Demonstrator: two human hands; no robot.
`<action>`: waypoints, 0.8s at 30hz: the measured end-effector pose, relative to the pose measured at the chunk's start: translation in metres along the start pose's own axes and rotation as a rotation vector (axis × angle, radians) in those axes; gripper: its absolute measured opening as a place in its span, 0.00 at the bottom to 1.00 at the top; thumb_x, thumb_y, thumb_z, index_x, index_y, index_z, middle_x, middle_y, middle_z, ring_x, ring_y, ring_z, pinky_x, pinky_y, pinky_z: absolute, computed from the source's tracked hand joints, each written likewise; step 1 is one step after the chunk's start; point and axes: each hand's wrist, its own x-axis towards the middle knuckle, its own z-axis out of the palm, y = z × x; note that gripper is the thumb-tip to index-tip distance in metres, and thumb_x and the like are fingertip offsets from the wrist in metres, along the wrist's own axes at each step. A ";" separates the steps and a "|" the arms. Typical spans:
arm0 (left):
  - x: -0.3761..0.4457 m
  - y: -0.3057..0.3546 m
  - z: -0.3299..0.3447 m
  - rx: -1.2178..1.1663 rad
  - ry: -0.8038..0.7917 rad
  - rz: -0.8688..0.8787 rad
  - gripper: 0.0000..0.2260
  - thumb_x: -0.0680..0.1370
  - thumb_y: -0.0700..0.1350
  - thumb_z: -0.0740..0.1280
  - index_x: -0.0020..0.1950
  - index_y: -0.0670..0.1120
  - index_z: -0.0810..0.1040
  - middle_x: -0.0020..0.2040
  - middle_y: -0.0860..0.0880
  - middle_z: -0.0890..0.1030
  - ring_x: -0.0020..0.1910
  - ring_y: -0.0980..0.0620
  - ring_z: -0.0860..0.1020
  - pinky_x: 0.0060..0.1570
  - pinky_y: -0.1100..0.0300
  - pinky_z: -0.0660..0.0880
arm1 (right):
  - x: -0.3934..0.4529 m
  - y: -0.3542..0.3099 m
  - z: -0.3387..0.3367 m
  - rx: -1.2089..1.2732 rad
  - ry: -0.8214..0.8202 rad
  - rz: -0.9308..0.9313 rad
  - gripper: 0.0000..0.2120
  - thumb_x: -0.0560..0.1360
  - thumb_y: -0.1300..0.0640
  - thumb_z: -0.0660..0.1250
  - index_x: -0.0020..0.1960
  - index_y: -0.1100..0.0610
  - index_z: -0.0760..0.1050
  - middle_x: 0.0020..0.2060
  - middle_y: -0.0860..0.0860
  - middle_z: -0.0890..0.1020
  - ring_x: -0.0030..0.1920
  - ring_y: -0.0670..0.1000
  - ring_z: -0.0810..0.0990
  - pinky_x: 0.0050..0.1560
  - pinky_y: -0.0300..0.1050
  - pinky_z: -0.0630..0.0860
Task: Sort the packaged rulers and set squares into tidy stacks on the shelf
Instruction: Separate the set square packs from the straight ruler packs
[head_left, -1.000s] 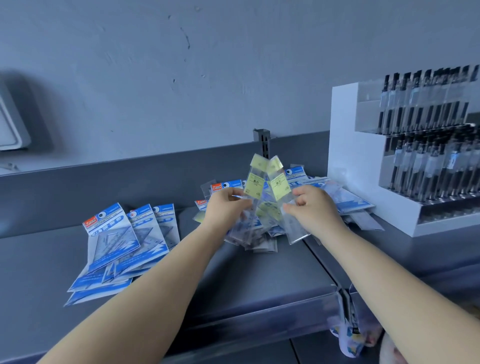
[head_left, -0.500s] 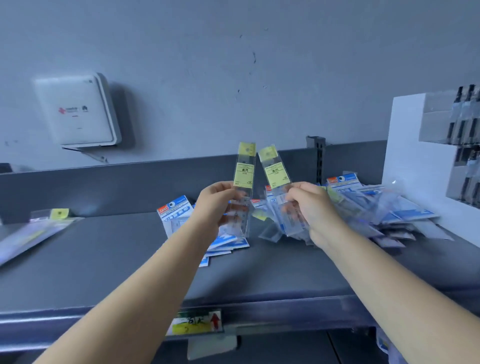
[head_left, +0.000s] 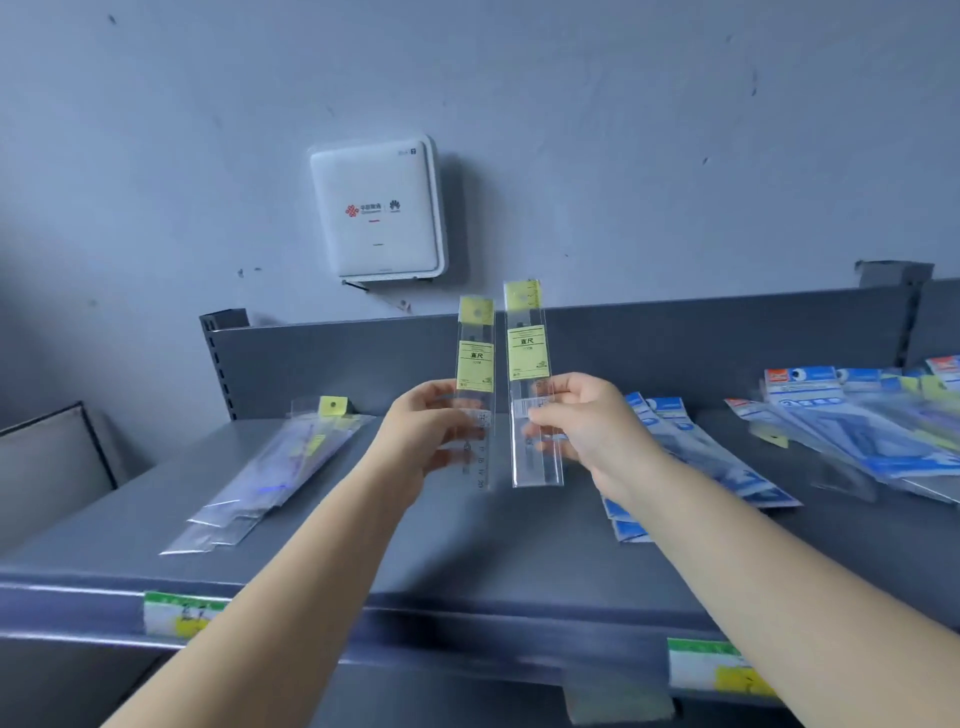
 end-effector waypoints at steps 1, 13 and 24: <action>0.003 0.000 -0.016 0.001 0.009 0.001 0.13 0.75 0.28 0.63 0.50 0.45 0.77 0.42 0.47 0.81 0.36 0.49 0.80 0.33 0.58 0.78 | 0.002 0.000 0.016 -0.003 -0.012 0.002 0.10 0.72 0.72 0.63 0.43 0.57 0.72 0.36 0.51 0.79 0.37 0.51 0.78 0.45 0.48 0.77; 0.036 -0.005 -0.181 -0.011 0.073 0.025 0.14 0.75 0.28 0.63 0.56 0.41 0.77 0.43 0.46 0.81 0.33 0.52 0.79 0.29 0.61 0.77 | 0.030 0.005 0.165 -0.066 -0.061 0.018 0.11 0.72 0.72 0.65 0.42 0.57 0.72 0.38 0.54 0.78 0.39 0.54 0.78 0.53 0.55 0.77; 0.061 -0.031 -0.229 0.528 0.297 0.136 0.18 0.76 0.39 0.63 0.66 0.45 0.72 0.59 0.48 0.76 0.50 0.51 0.73 0.48 0.59 0.67 | 0.056 0.004 0.226 -0.165 -0.068 -0.066 0.14 0.73 0.65 0.68 0.58 0.64 0.73 0.48 0.57 0.80 0.43 0.54 0.79 0.52 0.51 0.77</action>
